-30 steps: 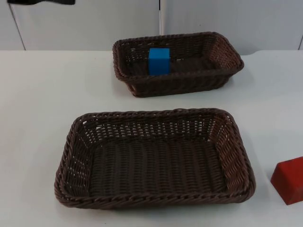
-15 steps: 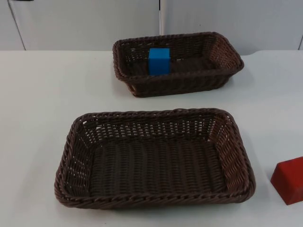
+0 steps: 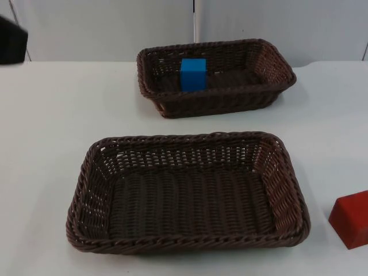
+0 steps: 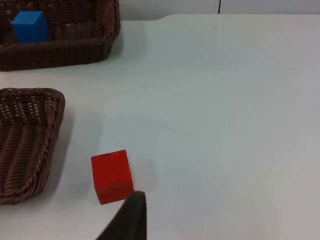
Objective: Pick up one cube with the left hand and place it into the upper basket. Pick up one cube with the right hand and place it into the lower basket.
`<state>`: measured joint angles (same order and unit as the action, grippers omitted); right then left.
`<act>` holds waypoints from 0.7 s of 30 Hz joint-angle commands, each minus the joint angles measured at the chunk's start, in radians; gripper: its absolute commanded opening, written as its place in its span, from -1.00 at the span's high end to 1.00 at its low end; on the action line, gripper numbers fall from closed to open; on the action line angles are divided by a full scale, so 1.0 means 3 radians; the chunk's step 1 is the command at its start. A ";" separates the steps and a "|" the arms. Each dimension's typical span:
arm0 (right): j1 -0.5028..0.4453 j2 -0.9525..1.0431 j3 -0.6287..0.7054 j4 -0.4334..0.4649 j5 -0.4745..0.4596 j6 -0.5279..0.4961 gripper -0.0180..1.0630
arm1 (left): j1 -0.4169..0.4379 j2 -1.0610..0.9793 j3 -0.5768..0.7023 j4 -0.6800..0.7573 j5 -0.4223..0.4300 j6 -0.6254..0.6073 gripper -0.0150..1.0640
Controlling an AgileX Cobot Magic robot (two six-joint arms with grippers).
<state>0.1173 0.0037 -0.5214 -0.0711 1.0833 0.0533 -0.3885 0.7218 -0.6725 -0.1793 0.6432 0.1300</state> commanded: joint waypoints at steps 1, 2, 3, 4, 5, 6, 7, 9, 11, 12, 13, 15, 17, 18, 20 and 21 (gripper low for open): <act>-0.0013 -0.0012 0.0017 0.0024 -0.0016 -0.0003 -0.98 | -0.0005 -0.0070 0.0075 0.0032 -0.0079 -0.0024 -0.82; -0.0013 -0.0012 0.0017 0.0024 -0.0016 -0.0003 -0.98 | -0.0005 -0.0089 0.0104 0.0032 -0.0116 -0.0024 -0.82; -0.0013 -0.0012 0.0017 0.0026 -0.0016 -0.0003 -0.98 | -0.0005 -0.0110 0.0127 0.0032 -0.0137 -0.0024 -0.82; -0.0013 -0.0012 0.0017 0.0026 -0.0016 -0.0003 -0.98 | -0.0005 -0.0110 0.0127 0.0032 -0.0137 -0.0024 -0.82; -0.0013 -0.0012 0.0017 0.0041 -0.0016 -0.0003 -0.98 | -0.0005 -0.0123 0.0136 0.0032 -0.0143 -0.0024 -0.82; -0.0013 -0.0012 0.0017 0.0055 -0.0022 -0.0003 -0.98 | -0.0005 -0.0143 0.0136 0.0032 -0.0143 -0.0024 -0.82; -0.0013 0.0016 0.0017 0.0073 -0.0022 -0.0003 -0.98 | -0.0005 -0.0158 0.0136 0.0032 -0.0143 -0.0024 -0.82; -0.0013 0.0073 0.0011 0.0088 -0.0022 -0.0003 -0.98 | -0.0005 -0.0177 0.0136 0.0032 -0.0143 -0.0024 -0.82; -0.0013 0.0309 -0.0023 0.0106 -0.0022 0.0023 -0.98 | -0.0005 -0.0219 0.0136 0.0032 -0.0134 -0.0024 -0.82; -0.0013 0.0419 -0.0056 0.0106 -0.0022 0.0032 -0.98 | -0.0005 -0.0227 0.0136 0.0032 -0.0134 -0.0024 -0.82; -0.0013 0.0535 -0.0101 0.0106 -0.0022 0.0032 -0.98 | -0.0005 -0.0233 0.0136 0.0032 -0.0127 -0.0024 -0.82; -0.0013 0.0657 -0.0129 0.0106 -0.0022 0.0032 -0.98 | -0.0005 -0.0240 0.0136 0.0032 -0.0127 -0.0024 -0.82; -0.0013 0.0885 -0.0207 0.0106 -0.0022 0.0032 -0.98 | -0.0005 -0.0246 0.0136 0.0032 -0.0120 -0.0024 -0.82; -0.0013 0.1011 -0.0248 0.0106 -0.0022 0.0032 -0.98 | -0.0005 -0.0246 0.0136 0.0032 -0.0120 -0.0024 -0.82; -0.0013 0.1242 -0.0320 0.0106 -0.0029 0.0043 -0.98 | -0.0005 -0.0246 0.0136 0.0032 -0.0120 -0.0024 -0.82; -0.0013 0.1242 -0.0320 0.0106 -0.0029 0.0043 -0.98 | -0.0005 -0.0246 0.0136 0.0032 -0.0120 -0.0024 -0.82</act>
<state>0.1173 0.3432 -0.6032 -0.0446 1.0833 0.0618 -0.3885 0.6520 -0.6359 -0.1765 0.6137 0.1300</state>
